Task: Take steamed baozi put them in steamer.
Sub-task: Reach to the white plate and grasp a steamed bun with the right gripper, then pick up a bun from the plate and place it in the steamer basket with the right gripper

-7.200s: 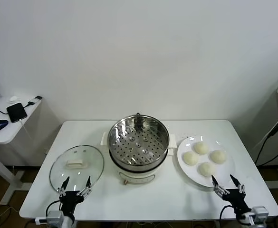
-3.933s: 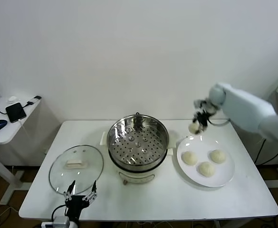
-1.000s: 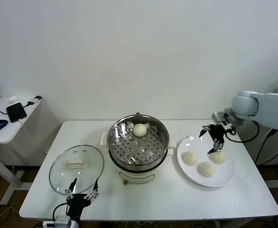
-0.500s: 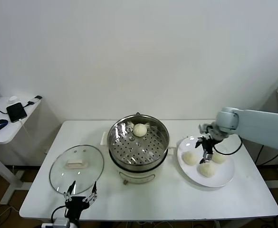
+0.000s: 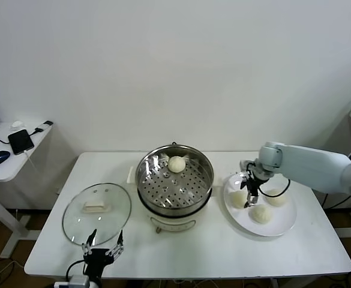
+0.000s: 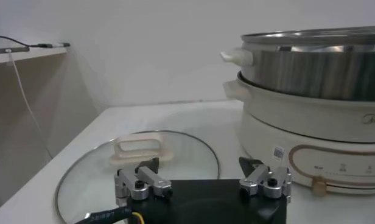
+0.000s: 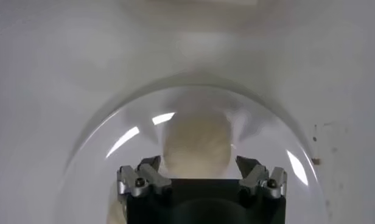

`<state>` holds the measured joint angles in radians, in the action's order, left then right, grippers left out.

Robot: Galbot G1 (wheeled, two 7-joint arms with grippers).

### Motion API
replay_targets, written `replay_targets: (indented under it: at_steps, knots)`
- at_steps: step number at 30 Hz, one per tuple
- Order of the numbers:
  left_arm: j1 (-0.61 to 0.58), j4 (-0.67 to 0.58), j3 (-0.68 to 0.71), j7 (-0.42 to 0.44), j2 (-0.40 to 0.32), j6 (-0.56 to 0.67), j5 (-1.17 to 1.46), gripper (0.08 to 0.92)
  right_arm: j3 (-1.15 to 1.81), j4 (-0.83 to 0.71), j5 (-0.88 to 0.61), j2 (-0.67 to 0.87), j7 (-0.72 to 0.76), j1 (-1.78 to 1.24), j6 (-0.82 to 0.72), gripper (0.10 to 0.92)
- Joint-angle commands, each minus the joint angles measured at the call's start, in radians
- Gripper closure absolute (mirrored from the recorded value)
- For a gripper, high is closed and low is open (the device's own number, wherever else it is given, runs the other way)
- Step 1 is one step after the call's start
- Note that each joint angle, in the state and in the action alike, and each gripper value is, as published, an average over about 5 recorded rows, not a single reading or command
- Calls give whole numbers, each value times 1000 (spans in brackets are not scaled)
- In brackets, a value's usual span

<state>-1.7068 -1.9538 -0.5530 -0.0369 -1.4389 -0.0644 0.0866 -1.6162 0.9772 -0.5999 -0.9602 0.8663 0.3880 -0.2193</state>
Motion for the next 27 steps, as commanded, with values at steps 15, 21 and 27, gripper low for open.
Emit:
replay_targets:
  at_steps: [15,21,27]
  knots:
    - [-12,-23,-2,1,2,-4,2,177,-72,53,-11,1,157,284,68,329]
    - [-12,-41,0,1,7,-11,9,177,-215,104,-266,-53,266,612,69,330]
    - [-10,-62,5,3,16,-21,18,177,-227,186,-481,-205,274,796,-3,327]
